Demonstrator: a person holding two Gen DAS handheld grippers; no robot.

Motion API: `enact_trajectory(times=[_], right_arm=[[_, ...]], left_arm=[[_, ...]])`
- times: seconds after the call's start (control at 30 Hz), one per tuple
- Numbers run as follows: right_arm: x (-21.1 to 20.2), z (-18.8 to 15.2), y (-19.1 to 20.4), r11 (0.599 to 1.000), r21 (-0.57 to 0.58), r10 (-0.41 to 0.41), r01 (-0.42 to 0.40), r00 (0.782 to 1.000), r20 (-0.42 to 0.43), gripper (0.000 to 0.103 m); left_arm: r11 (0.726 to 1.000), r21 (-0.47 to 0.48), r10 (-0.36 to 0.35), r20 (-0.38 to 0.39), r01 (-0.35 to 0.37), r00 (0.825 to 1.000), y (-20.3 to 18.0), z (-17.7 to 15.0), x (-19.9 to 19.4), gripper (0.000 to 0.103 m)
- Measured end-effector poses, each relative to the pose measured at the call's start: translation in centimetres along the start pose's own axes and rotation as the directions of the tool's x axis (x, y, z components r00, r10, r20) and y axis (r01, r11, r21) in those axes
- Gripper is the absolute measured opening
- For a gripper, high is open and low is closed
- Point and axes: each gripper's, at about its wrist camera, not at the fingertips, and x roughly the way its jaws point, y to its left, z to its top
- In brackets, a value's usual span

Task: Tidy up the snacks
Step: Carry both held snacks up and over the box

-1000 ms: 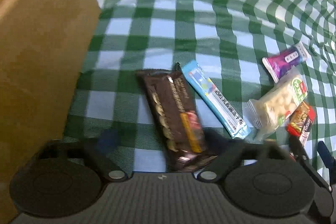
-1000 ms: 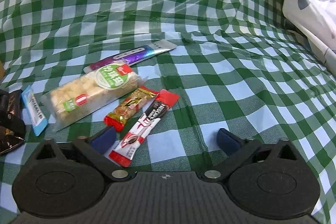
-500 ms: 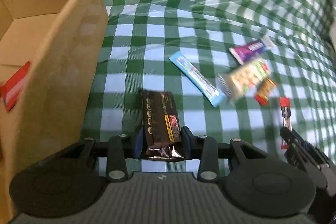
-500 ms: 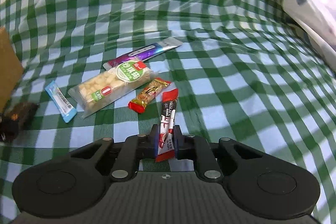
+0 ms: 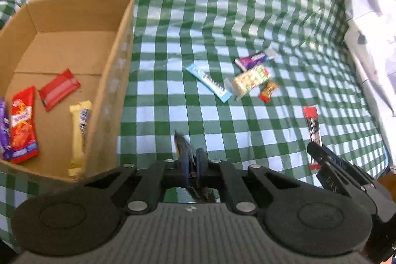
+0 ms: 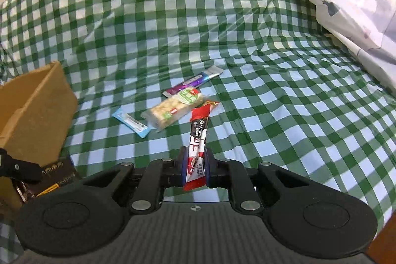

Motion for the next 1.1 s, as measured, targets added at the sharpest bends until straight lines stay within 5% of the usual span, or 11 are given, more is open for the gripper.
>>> enact_trajectory(times=[0.23,0.4,0.47,0.53,0.6,0.77,0.87,0.9,0.93,0.97,1.1], right_arm=[[-3.0,-0.9,0.6,0.999,-0.034,-0.014,0.015,1.000,0.016,0.014],[-1.1,-1.9,-0.9,0.998,0.018,-0.051,0.052,0.997,-0.056,0.014],[0.0,-2.4,-1.5,0.998,0.032,-0.059,0.062,0.994,-0.092,0.014],[0.9,-2.8,-1.9,0.997,0.037,-0.064,0.069,0.991,-0.115,0.014],[1.9,-3.2,-2.4,0.996,0.038,-0.072,0.078,0.988,-0.133,0.014],[5.0,-3.9,-3.6,0.992,0.090,-0.068,0.088,0.976,-0.207,0.014],[5.8,-4.4,-3.9,0.990,0.108,-0.063,0.091,0.971,-0.231,0.014],[5.9,-4.5,-3.9,0.989,0.114,-0.061,0.090,0.970,-0.236,0.014],[6.0,-4.6,-4.0,0.989,0.119,-0.058,0.088,0.969,-0.240,0.014],[5.9,-4.6,-4.0,0.988,0.124,-0.056,0.088,0.969,-0.242,0.014],[4.5,-4.2,-3.7,0.987,0.138,-0.051,0.081,0.977,-0.208,0.014]], left_arm=[[1.000,-0.014,0.010,0.018,-0.009,1.000,1.6,-1.1,-1.2,0.000],[0.999,0.022,-0.024,-0.127,0.027,0.992,2.3,-2.8,2.6,0.005],[0.998,0.043,-0.035,-0.174,0.043,0.984,2.2,-3.9,3.7,0.023],[0.997,0.050,-0.041,-0.203,0.052,0.978,2.2,-5.1,4.3,0.070],[0.997,0.077,-0.006,-0.209,0.022,0.978,2.1,-6.4,5.0,0.085],[0.996,0.088,0.016,-0.337,0.014,0.941,2.1,-8.9,8.8,0.085],[0.991,0.125,0.090,-0.378,-0.045,0.921,2.1,-9.9,11.0,0.082],[0.987,0.150,0.113,-0.368,-0.061,0.923,1.7,-9.9,10.8,0.076],[0.981,0.176,0.138,-0.354,-0.079,0.925,1.4,-9.9,10.5,0.050],[0.976,0.200,0.150,-0.340,-0.085,0.929,1.0,-9.7,10.3,0.043],[0.978,0.189,0.144,-0.307,-0.089,0.941,1.5,-8.9,8.5,0.043]])
